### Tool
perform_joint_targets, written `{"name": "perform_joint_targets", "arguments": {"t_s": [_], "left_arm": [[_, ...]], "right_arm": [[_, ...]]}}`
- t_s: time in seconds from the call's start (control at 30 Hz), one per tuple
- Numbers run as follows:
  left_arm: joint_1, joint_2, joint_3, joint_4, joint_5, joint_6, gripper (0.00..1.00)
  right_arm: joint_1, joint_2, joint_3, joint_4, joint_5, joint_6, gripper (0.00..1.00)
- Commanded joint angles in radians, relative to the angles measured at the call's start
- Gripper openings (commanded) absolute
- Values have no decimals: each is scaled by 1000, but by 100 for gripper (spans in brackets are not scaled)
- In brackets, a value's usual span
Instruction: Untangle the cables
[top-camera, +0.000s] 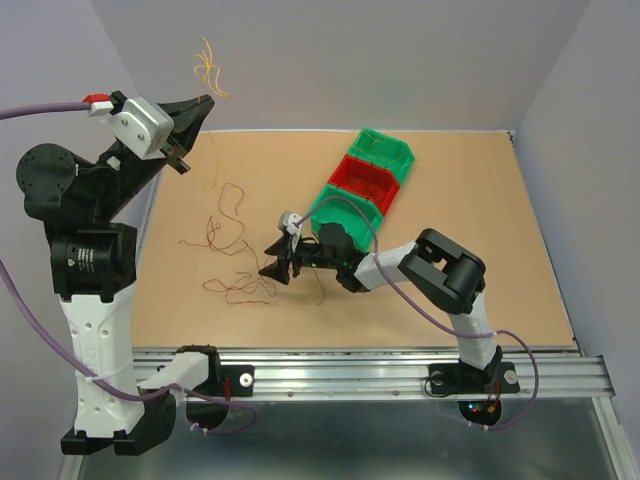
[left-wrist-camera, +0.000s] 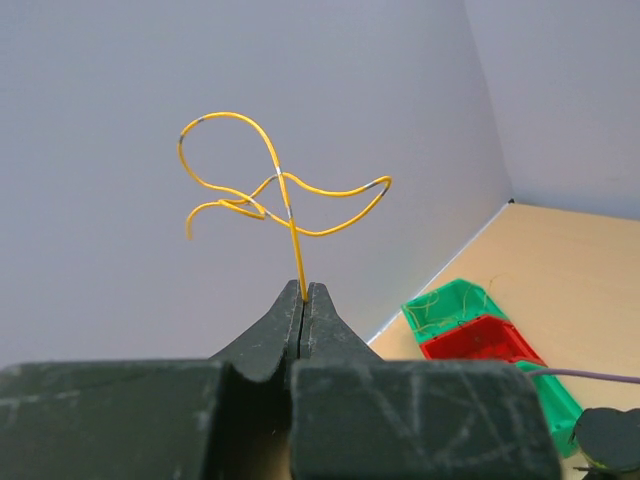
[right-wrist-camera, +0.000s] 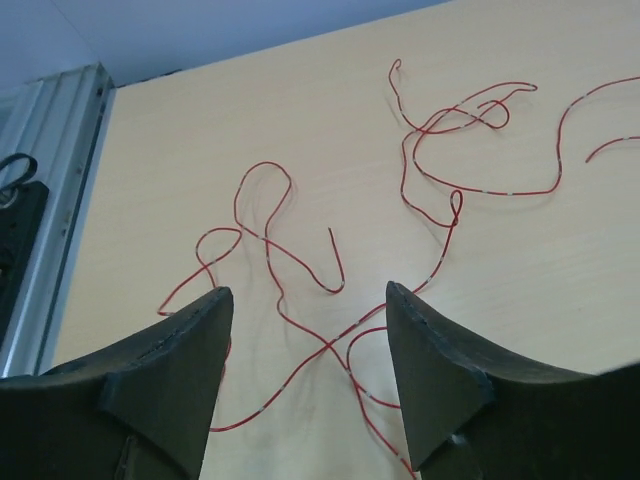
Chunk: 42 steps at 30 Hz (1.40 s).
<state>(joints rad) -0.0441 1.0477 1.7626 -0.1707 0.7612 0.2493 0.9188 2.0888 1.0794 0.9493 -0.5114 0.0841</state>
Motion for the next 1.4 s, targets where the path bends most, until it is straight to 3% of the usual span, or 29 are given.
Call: {"name": "perform_joint_targets", "arguments": {"t_s": [0.0,0.37,0.5,0.6,0.87,1.2,1.37], "left_arm": [[-3,-32,-75,60,23,2,0],[-3,-152,-380,154,111,5,0],[-14,-156,-469,166,188,-19,0],[-57,-179,-566,264,170,-42,0],[-160,-201,-686,301,118,-12,0],[-178,-193,-700,301,141,-8,0],[-178,-180,-695,297,177,-16,0]], "right_arm": [[11,-127,-55,72,36,-15,72],[11,-394,-199,63,204,-1,84],[11,-434,-156,7,380,26,85],[11,-429,-106,-23,444,34,85],[11,-383,13,-69,404,45,88],[9,-312,80,-98,442,29,84],[9,-308,83,-98,387,11,84]]}}
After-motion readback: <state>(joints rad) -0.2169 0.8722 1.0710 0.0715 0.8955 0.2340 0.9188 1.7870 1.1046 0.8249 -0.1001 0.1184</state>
